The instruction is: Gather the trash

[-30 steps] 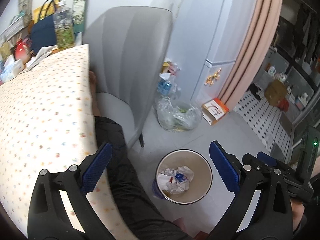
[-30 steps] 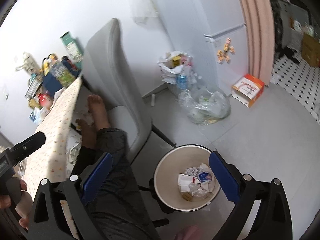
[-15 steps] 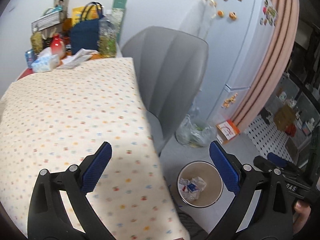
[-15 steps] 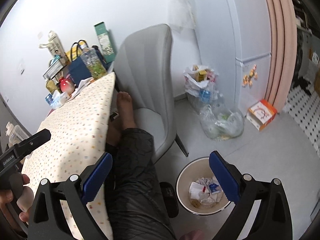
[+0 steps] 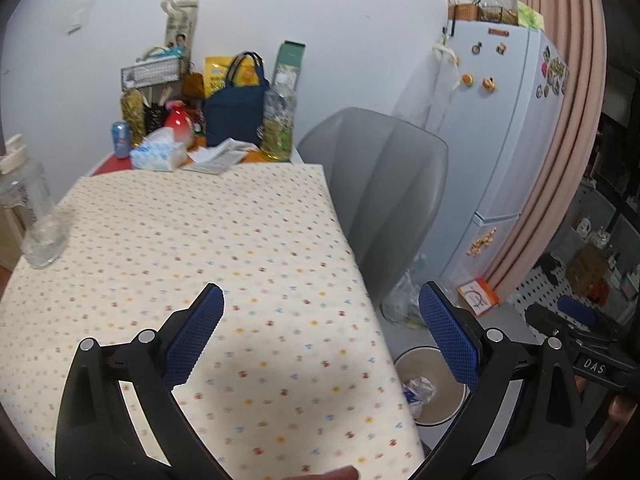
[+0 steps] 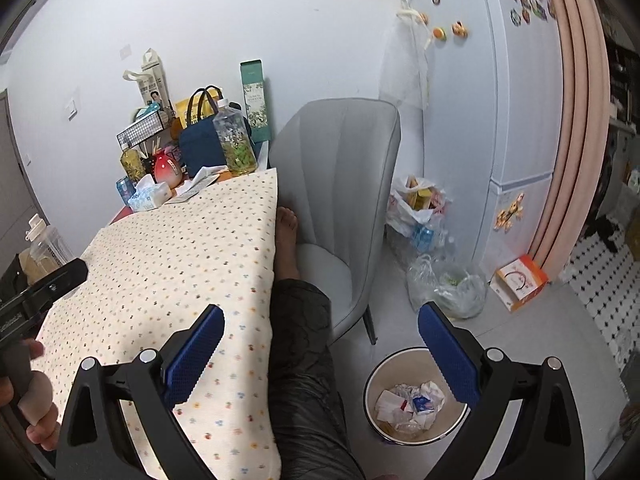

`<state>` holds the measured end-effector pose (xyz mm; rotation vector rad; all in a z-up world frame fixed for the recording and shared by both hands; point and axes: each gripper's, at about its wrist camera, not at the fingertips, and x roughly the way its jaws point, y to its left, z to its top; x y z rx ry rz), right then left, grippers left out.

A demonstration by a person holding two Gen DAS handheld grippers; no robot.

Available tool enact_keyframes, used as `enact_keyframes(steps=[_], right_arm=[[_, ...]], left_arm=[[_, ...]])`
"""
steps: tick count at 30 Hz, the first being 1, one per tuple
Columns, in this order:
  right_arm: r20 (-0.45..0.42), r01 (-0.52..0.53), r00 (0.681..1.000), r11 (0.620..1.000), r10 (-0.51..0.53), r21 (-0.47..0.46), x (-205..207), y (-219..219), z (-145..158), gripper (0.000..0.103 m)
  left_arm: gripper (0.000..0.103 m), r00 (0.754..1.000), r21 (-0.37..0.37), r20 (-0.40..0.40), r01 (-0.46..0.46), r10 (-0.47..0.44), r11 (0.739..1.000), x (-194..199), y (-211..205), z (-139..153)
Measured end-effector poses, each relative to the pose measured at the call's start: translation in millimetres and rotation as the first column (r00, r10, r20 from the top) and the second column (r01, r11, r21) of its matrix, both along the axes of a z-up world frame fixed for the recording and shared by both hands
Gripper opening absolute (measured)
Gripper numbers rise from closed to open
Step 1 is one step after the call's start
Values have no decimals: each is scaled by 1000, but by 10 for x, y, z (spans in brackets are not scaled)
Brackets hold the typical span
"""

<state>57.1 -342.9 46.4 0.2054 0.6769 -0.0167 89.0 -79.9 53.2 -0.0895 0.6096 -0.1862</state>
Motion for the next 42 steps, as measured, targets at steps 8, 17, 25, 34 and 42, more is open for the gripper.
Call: enact_keyframes(steps=[8,17,25,34,42], right_arm=[[44,-24,999,998,26,-52,-182,378,287,95],[94,-18,995,997,25,-75,-402,665,468,95],[190,-32,981,999,28,15,-659,737,609,95],[185,-62,981,998,60,0,-692,860,599,95],[171,-99,980,995,98,0,-627,951,517,95]], left_arm=[[97,998,-6,48,-33,34,999,-325,356,164],[97,995,37,75,-69,66,997,-647,589,245],[97,987,33,103,-126,122,991,-916,907,231],[97,974,9,123,-192,189,981,-1060,1217,226],[97,973,6,124,-198,195,980,-1076,1245,223]])
